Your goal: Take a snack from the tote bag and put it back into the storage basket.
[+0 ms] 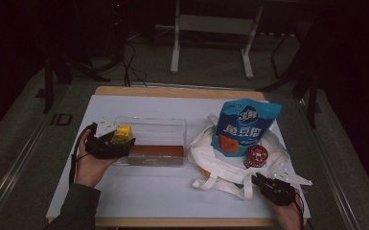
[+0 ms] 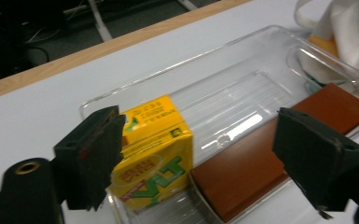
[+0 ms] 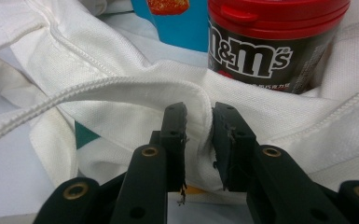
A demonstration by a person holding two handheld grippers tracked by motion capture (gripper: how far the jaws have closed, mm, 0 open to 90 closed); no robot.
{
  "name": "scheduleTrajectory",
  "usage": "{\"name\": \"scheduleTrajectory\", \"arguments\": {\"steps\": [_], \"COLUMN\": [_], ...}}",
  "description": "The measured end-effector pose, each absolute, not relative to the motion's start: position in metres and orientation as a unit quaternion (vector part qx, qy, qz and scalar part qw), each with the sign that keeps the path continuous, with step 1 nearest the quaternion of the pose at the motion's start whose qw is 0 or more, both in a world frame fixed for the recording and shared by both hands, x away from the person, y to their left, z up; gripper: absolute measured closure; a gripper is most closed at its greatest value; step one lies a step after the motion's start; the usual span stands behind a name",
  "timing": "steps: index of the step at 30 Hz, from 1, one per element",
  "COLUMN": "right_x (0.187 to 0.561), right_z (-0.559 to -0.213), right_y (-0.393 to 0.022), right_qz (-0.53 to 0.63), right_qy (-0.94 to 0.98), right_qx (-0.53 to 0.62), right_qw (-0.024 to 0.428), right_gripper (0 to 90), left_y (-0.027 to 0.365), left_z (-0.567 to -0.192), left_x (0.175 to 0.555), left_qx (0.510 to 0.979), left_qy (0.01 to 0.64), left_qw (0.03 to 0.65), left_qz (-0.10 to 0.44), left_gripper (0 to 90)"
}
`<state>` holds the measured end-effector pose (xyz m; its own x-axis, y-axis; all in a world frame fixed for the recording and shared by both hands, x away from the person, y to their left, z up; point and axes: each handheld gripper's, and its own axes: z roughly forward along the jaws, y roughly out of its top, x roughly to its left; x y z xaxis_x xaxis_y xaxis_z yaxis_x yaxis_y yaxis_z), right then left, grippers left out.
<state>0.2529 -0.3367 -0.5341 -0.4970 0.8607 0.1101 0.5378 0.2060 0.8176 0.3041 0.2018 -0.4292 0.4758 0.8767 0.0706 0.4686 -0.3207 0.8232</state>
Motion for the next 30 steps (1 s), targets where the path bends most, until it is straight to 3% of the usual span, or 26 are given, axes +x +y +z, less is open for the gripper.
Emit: {"name": "scheduleTrajectory", "arguments": {"steps": [8,22,30], "right_x": [0.253,0.253,0.253], "right_z": [-0.534,-0.534,-0.530], "right_y": [-0.336,-0.336,-0.335], "right_qz": [0.425,0.424,0.420], "right_qy": [0.753,0.753,0.754], "right_qx": [0.464,0.464,0.468], "right_qw": [0.191,0.192,0.189], "right_gripper": [74.3,74.3,73.3], "left_y": [0.193,0.177,0.173], "left_z": [-0.427,-0.430,-0.434], "left_x": [0.301,0.300,0.300], "left_qx": [0.772,0.792,0.797], "left_qy": [0.418,0.397,0.386], "left_qw": [0.402,0.405,0.421], "left_qz": [0.261,0.226,0.199], "left_gripper": [32.7,45.5,48.5]}}
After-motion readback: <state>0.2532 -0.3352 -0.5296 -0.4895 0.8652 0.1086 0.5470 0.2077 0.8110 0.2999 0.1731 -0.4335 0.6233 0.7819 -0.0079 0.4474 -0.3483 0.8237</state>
